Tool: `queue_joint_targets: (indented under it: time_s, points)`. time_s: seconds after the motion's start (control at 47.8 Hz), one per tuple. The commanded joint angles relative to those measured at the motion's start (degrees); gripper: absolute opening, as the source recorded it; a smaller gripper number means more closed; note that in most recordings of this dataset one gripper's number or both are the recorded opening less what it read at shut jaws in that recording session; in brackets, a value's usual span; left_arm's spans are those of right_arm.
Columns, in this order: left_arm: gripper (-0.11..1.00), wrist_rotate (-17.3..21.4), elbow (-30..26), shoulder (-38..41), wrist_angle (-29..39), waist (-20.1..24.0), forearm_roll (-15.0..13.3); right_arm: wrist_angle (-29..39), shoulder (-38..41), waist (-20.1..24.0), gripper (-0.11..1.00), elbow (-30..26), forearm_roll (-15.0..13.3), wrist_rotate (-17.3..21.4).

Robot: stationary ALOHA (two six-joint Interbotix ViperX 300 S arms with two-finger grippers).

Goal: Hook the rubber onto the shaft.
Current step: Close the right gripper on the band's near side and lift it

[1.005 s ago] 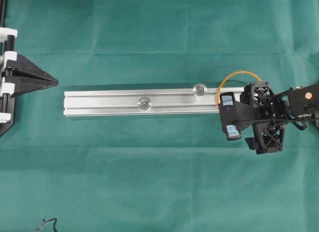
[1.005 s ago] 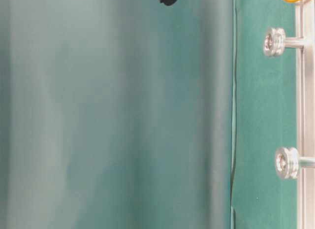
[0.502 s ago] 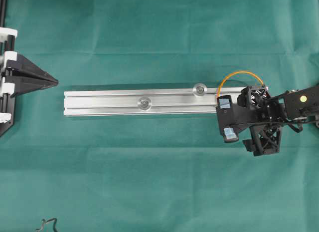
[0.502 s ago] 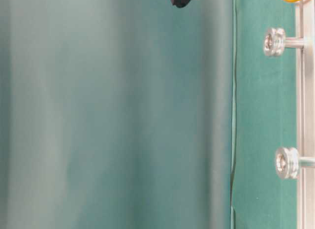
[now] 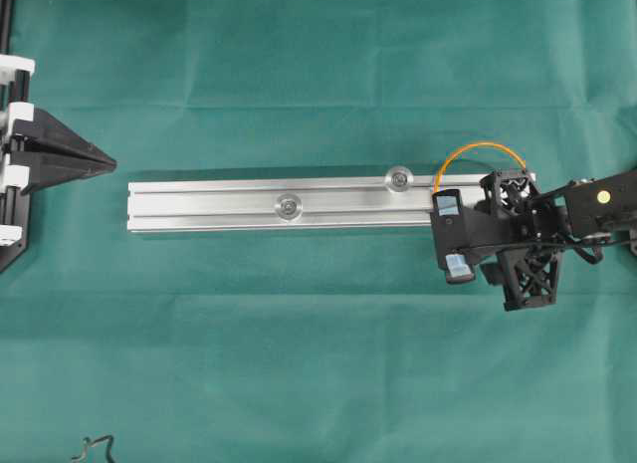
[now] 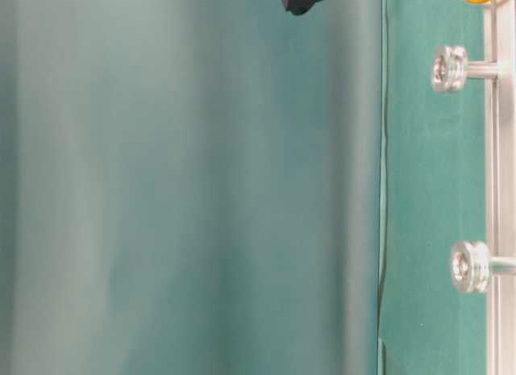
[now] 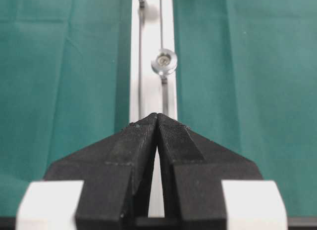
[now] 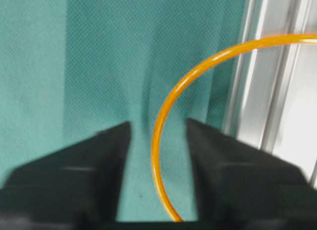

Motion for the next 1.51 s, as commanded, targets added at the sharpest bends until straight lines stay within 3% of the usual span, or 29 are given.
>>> queue_joint_targets:
  time_s: [0.0,0.147,0.775,1.047,1.486]
  points:
    - [0.00,0.09,-1.76,0.35,-0.44,0.09,0.18,-0.35,-0.35,0.00,0.36,-0.44,-0.26,0.00]
    - [0.00,0.09,-1.76,0.35,-0.44,0.09,0.18,-0.44,-0.35,-0.09,0.06,-0.53,-0.62,0.00]
    - [0.00,0.09,-1.76,0.35,-0.44,0.09,0.18,1.49,-2.46,-0.09,0.06,-1.14,-0.70,0.09]
    - [0.00,0.09,-1.76,0.35,-0.53,0.09,0.18,8.96,-7.29,-0.09,0.06,-3.34,-0.88,0.09]
    - [0.00,0.09,-1.76,0.35,-0.44,0.09,0.18,24.17,-12.57,-0.09,0.06,-12.48,-6.06,0.00]
